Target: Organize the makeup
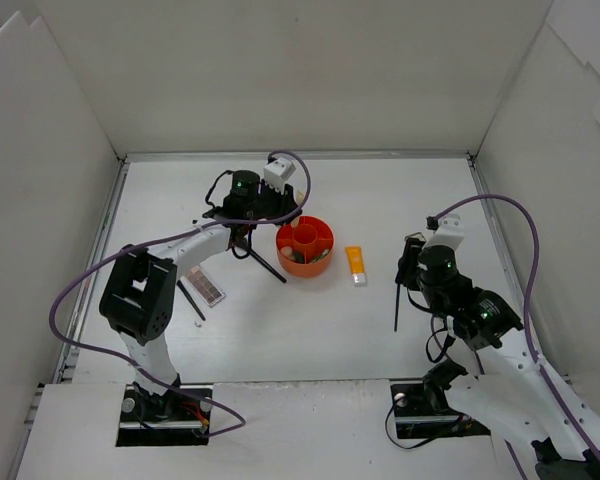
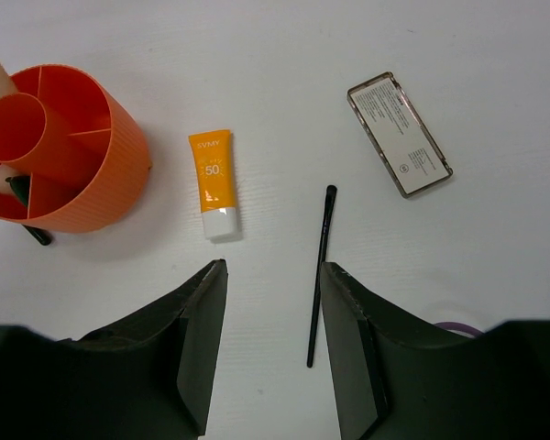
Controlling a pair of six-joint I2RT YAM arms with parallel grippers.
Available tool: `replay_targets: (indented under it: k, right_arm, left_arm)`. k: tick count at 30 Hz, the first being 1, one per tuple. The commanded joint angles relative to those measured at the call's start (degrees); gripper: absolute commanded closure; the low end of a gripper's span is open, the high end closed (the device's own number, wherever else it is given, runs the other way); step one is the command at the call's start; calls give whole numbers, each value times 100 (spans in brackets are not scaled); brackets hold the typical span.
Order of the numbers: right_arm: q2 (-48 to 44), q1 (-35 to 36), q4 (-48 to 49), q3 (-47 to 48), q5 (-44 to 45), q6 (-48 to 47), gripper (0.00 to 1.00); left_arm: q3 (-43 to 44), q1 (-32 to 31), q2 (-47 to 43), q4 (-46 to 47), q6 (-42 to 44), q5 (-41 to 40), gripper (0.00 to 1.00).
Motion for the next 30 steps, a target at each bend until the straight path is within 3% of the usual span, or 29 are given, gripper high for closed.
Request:
replay_targets:
  k: [1,10,26,29,30]
  right_arm:
    - [65,-12,306,-39,9,14,58]
    - [276,-12,306,-127,-132,49,58]
    - [1488,-30,745,-172,-957,-4,57]
    - [1751,-21,964,-198,-1115,-48,51]
    - [1848,-12,1000,-198,-1134,-48,44]
  left_arm:
    - [16,-19,-397,592,99,-41,77]
    - [-142,-19,-599,636,82,-173,57]
    - [-99,-19,-915,426,-15,-269,48]
    - [6,-19,-1239,207,-120,-480,43]
    - [42,-19,-1336,101,-242,-759,39]
